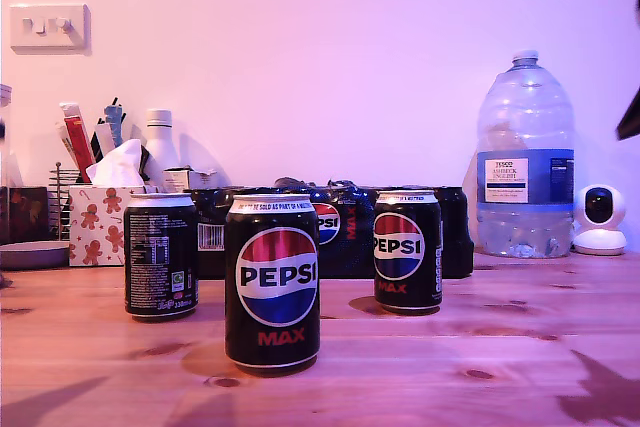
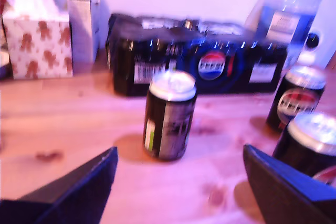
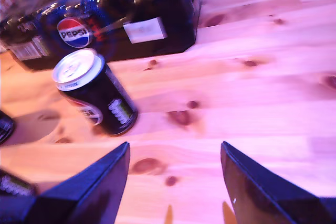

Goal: Stack up the Pepsi cans on top of each other

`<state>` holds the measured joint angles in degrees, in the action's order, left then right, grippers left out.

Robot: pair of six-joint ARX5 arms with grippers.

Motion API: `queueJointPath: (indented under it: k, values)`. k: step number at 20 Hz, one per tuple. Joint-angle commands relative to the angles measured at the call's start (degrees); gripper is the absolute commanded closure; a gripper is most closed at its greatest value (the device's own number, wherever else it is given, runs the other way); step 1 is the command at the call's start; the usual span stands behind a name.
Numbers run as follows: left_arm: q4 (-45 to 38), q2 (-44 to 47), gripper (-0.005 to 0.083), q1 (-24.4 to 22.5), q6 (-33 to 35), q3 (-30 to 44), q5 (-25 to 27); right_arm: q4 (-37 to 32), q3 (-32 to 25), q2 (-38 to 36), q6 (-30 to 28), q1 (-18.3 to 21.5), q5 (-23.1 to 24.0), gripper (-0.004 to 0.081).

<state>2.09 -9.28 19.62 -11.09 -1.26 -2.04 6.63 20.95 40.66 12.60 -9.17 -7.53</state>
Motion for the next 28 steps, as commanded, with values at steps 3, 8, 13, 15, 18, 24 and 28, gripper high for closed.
queueJointPath:
  k: [3,8,13,15,18,24,28]
  values:
    - [-3.8,-3.3,0.0076,-0.1,2.2,1.3,0.2,-4.4,-0.5,2.1,-4.5,-2.9,-0.2,0.0276]
    - [-8.6,-9.3,0.0076,-0.1,3.1,1.6,0.2,-10.8,-0.5,7.1,-7.3,-6.7,0.5,0.0234]
    - [-15.7,-17.3,0.0076,-0.1,4.1,1.6,0.2,-14.4,-0.5,14.9,-10.4,-9.7,1.7,0.0115]
    - [-20.0,-21.2,0.0076,-0.1,4.2,1.6,-0.1,-16.9,-0.5,17.7,-11.8,-10.5,2.1,0.0115]
    - [-25.7,-26.9,0.0075,-0.1,4.3,1.6,-0.1,-22.1,-0.5,21.5,-13.5,-11.6,2.1,0.0115]
    - [-37.3,-42.3,0.0076,-0.1,6.7,1.4,-0.1,-32.3,-0.5,29.9,-14.9,-11.8,2.2,0.0115]
    - [-42.7,-53.2,0.0075,-0.1,7.0,-1.3,-0.1,-37.1,-0.5,35.7,-15.8,-11.8,2.2,0.0115]
